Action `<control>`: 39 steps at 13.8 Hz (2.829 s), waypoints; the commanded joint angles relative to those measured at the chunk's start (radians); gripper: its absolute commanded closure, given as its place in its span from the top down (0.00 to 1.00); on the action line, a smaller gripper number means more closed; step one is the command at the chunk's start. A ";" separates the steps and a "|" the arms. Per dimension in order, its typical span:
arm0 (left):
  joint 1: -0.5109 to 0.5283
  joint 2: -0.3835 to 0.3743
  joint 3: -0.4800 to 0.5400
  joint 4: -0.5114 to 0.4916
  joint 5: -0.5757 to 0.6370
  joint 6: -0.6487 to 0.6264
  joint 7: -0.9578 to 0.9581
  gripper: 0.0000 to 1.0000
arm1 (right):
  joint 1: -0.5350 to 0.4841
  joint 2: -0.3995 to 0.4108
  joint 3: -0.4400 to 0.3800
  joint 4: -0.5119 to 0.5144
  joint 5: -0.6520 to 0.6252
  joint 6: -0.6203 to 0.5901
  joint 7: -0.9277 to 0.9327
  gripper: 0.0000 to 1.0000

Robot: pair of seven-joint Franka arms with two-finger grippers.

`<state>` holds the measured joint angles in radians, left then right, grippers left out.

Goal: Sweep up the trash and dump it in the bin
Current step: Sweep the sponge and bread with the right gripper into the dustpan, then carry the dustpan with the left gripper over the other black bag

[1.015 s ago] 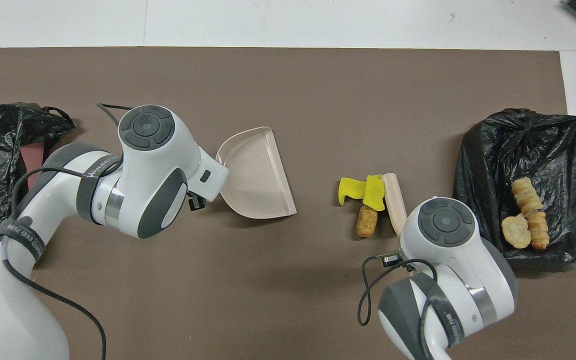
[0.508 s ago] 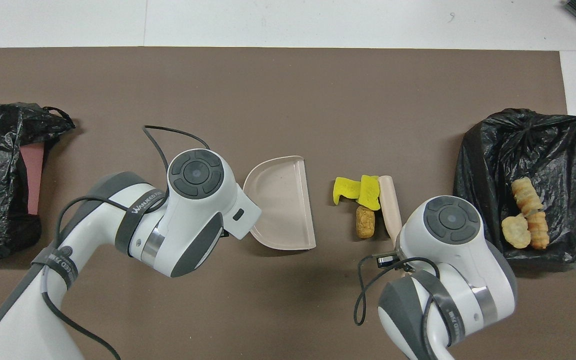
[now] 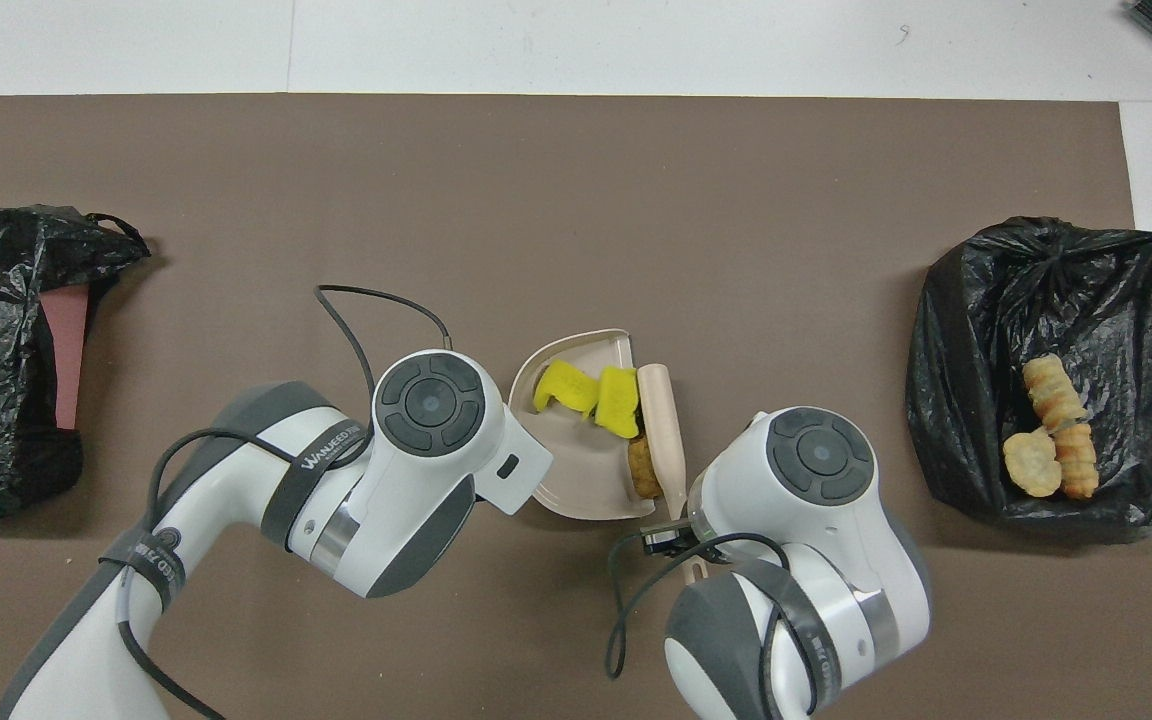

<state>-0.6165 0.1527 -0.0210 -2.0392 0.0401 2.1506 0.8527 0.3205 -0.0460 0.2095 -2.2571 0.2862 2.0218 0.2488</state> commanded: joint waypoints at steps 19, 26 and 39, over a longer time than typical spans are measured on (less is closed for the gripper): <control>0.251 -0.012 0.009 -0.052 -0.324 0.195 0.354 0.00 | 0.103 -0.114 0.014 0.194 -0.141 -0.323 0.329 0.00; 0.391 -0.012 0.006 0.140 -0.327 -0.070 0.400 0.00 | 0.271 -0.002 0.016 0.154 -0.065 -0.081 0.511 0.00; 0.849 -0.012 0.004 0.289 -0.381 -0.365 0.885 0.00 | 0.364 0.120 0.016 0.079 -0.174 0.120 0.577 0.19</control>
<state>0.1528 0.1390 -0.0012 -1.7956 -0.3233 1.8493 1.6609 0.6879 0.0979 0.2251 -2.1456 0.1341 2.1070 0.8000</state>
